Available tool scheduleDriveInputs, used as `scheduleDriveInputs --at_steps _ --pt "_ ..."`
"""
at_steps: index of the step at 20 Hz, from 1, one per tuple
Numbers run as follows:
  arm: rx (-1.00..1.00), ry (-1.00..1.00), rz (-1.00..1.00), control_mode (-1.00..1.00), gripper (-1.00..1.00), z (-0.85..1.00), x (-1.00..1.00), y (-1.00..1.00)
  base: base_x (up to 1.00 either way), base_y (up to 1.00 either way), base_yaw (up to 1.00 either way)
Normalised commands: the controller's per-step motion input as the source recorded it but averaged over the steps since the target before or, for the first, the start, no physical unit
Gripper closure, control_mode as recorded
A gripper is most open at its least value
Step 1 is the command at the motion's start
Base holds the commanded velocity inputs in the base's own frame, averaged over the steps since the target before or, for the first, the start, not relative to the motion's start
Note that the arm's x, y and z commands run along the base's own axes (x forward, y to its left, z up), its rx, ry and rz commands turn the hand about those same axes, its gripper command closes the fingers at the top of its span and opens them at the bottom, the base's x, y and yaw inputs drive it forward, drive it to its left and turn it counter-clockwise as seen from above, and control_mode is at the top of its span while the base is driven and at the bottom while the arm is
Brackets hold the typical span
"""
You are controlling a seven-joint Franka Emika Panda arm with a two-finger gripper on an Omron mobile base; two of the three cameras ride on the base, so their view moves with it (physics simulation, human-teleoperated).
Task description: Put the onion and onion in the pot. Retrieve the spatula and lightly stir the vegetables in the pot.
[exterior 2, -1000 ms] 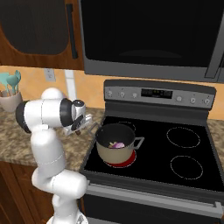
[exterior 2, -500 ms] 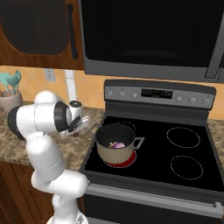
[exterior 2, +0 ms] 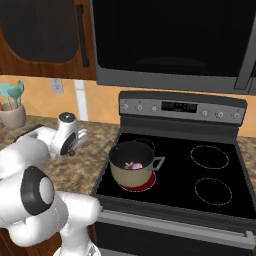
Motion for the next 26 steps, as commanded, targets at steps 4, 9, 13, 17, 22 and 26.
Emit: scheduleDriveInputs --at_steps 4,9,13,17,22,26 --pt "-0.01 0.00 0.06 -1.00 1.00 1.00 -0.53 0.06 0.00 0.00 0.00" --pt "-0.21 0.00 0.15 -1.00 1.00 1.00 -0.47 0.00 0.00 0.00 0.00" --pt "-0.34 0.00 0.20 -1.00 1.00 1.00 -0.54 -0.05 0.00 0.00 0.00" --pt "-0.41 -0.09 0.20 -1.00 1.00 0.99 -0.38 -0.33 0.00 0.00 0.00" --pt "-0.39 -0.15 0.13 -1.00 1.00 0.83 -0.24 -0.59 0.00 0.00 0.00" --pt "-0.36 -0.13 0.13 -1.00 1.00 0.54 -0.36 -0.75 0.00 0.00 0.00"
